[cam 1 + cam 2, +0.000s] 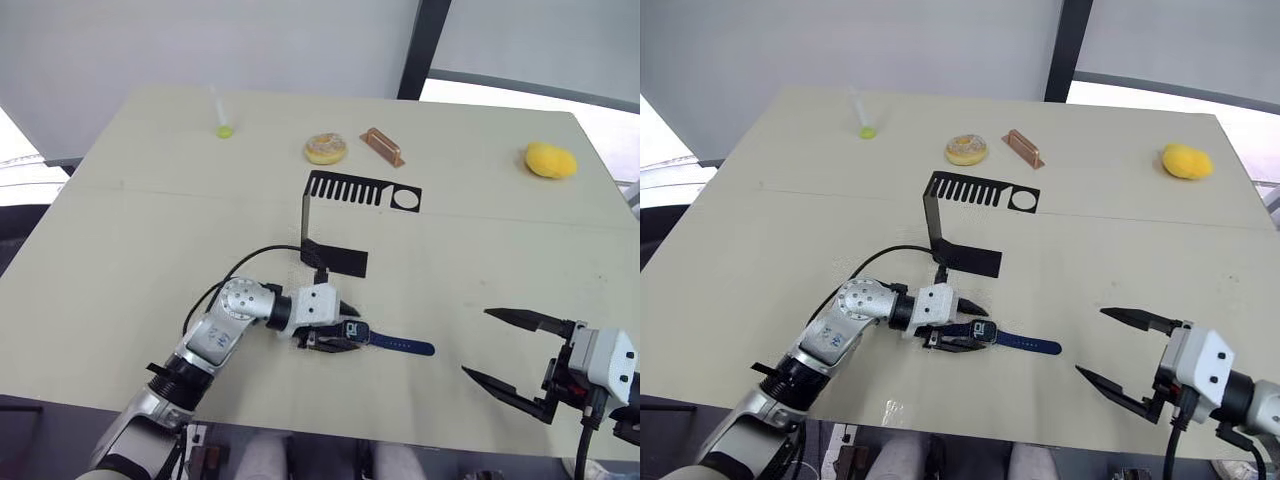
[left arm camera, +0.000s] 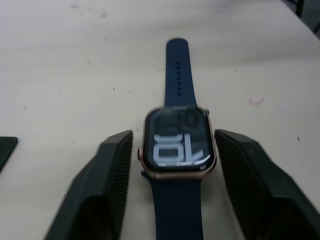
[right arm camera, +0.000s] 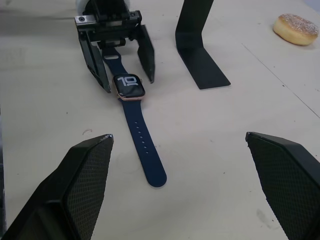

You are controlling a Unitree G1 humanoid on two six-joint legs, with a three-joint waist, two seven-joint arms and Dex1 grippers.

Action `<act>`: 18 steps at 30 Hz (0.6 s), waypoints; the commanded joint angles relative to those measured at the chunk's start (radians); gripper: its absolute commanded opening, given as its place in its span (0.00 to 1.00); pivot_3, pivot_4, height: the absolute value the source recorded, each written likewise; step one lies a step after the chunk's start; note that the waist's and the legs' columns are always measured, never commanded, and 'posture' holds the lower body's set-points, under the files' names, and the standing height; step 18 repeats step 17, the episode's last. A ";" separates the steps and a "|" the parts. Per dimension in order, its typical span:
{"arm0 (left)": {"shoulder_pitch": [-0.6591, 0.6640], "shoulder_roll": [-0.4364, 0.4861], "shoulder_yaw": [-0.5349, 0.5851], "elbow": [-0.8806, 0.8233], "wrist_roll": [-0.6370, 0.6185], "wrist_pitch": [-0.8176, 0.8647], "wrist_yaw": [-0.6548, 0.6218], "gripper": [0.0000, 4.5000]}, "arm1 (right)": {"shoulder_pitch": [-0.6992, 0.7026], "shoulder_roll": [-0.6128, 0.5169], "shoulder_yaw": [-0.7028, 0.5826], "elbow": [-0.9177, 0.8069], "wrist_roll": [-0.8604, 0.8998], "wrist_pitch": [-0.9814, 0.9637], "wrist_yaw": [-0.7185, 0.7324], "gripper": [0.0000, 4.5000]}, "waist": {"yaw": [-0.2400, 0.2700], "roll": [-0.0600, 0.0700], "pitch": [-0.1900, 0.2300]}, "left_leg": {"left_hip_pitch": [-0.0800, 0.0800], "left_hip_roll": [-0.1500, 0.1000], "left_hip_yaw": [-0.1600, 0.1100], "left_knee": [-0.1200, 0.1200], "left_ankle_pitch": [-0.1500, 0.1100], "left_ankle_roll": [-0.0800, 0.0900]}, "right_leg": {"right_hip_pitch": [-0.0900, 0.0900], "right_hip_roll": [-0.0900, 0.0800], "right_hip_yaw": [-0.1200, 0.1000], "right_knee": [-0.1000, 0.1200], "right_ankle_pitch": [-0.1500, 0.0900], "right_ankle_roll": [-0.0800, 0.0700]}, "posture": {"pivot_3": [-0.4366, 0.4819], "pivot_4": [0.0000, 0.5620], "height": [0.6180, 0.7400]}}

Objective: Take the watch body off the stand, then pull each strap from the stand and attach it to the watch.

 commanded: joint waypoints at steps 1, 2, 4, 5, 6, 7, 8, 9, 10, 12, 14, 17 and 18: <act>0.093 0.089 0.181 -0.122 -0.144 -0.047 -0.041 0.99 | -0.029 -0.036 -0.036 0.053 0.010 -0.016 0.045 1.00 | -0.006 0.000 0.000 | 0.000 0.002 0.000 0.000 0.000 0.000 | 0.000 0.000 0.000 0.000 0.000 0.000 | 0.48 0.27 1.00; 0.139 0.127 0.243 -0.141 -0.171 -0.049 -0.043 0.99 | -0.042 -0.048 -0.046 0.079 0.012 -0.020 0.058 1.00 | -0.011 0.000 0.000 | 0.001 0.005 0.000 0.000 0.000 0.000 | 0.000 0.001 0.000 0.000 0.000 0.000 | 0.48 0.27 1.00; 0.253 0.219 0.368 -0.167 -0.193 -0.079 -0.050 0.99 | -0.066 -0.071 -0.067 0.142 0.013 -0.033 0.087 1.00 | -0.023 0.000 0.000 | 0.005 0.006 0.001 -0.002 0.000 0.000 | 0.002 0.001 0.001 0.000 0.000 -0.001 | 0.48 0.27 1.00; 0.315 0.265 0.431 -0.171 -0.188 -0.106 -0.053 0.99 | -0.074 -0.083 -0.074 0.176 0.006 -0.046 0.108 1.00 | -0.024 0.000 0.000 | 0.007 0.006 0.001 -0.003 0.000 0.000 | 0.003 0.000 0.001 0.000 -0.001 -0.001 | 0.48 0.27 1.00; 0.381 0.309 0.503 -0.168 -0.170 -0.127 -0.042 0.99 | -0.086 -0.095 -0.084 0.216 0.002 -0.061 0.128 1.00 | -0.026 0.000 0.000 | 0.007 0.006 0.001 -0.003 0.000 -0.001 | 0.003 0.000 0.001 -0.001 -0.001 -0.002 | 0.48 0.27 1.00; 0.439 0.344 0.568 -0.162 -0.155 -0.148 -0.029 0.99 | -0.100 -0.106 -0.091 0.255 -0.001 -0.075 0.145 1.00 | -0.025 0.000 0.000 | 0.008 0.006 0.001 -0.004 0.000 -0.001 | 0.003 0.000 0.001 -0.002 -0.001 -0.002 | 0.48 0.27 1.00; 0.495 0.375 0.632 -0.152 -0.145 -0.169 -0.024 0.99 | -0.118 -0.116 -0.095 0.298 -0.005 -0.090 0.158 1.00 | -0.024 0.000 0.001 | 0.008 0.007 0.001 -0.004 -0.001 -0.001 | 0.004 0.000 0.002 -0.002 -0.001 -0.002 | 0.48 0.27 1.00; 0.541 0.394 0.687 -0.142 -0.135 -0.192 -0.012 0.99 | -0.134 -0.126 -0.096 0.339 -0.011 -0.107 0.171 1.00 | -0.022 -0.001 0.001 | 0.009 0.006 0.002 -0.003 -0.001 0.000 | 0.004 -0.001 0.002 -0.003 -0.001 -0.002 | 0.48 0.27 1.00; 0.580 0.405 0.733 -0.137 -0.130 -0.206 0.001 0.99 | -0.153 -0.135 -0.093 0.379 -0.019 -0.124 0.183 1.00 | -0.019 -0.001 0.001 | 0.009 0.006 0.002 -0.003 -0.002 0.000 | 0.005 -0.001 0.002 -0.003 -0.001 -0.002 | 0.48 0.27 1.00; 0.642 0.403 0.813 -0.148 -0.148 -0.192 0.034 0.99 | -0.202 -0.151 -0.079 0.457 -0.037 -0.158 0.198 1.00 | -0.010 -0.001 0.001 | 0.010 0.005 0.001 -0.003 -0.002 0.001 | 0.006 -0.003 0.002 -0.004 -0.001 -0.002 | 0.48 0.27 1.00; 0.677 0.388 0.861 -0.162 -0.162 -0.172 0.069 0.99 | -0.248 -0.158 -0.063 0.518 -0.048 -0.187 0.211 1.00 | -0.008 -0.001 0.001 | 0.011 0.005 0.001 -0.003 -0.003 0.001 | 0.007 -0.004 0.004 -0.004 -0.001 -0.002 | 0.48 0.27 1.00; 0.710 0.378 0.890 -0.177 -0.171 -0.178 0.082 0.99 | -0.323 -0.158 -0.021 0.584 -0.059 -0.217 0.222 1.00 | -0.007 -0.001 0.001 | 0.011 0.005 0.001 -0.003 -0.004 0.001 | 0.008 -0.004 0.006 -0.004 -0.001 -0.003 | 0.48 0.27 1.00; 0.710 0.378 0.890 -0.177 -0.171 -0.178 0.082 0.99 | -0.323 -0.158 -0.021 0.584 -0.059 -0.217 0.222 1.00 | -0.007 -0.001 0.001 | 0.011 0.005 0.001 -0.003 -0.004 0.001 | 0.008 -0.004 0.006 -0.004 -0.001 -0.003 | 0.48 0.27 1.00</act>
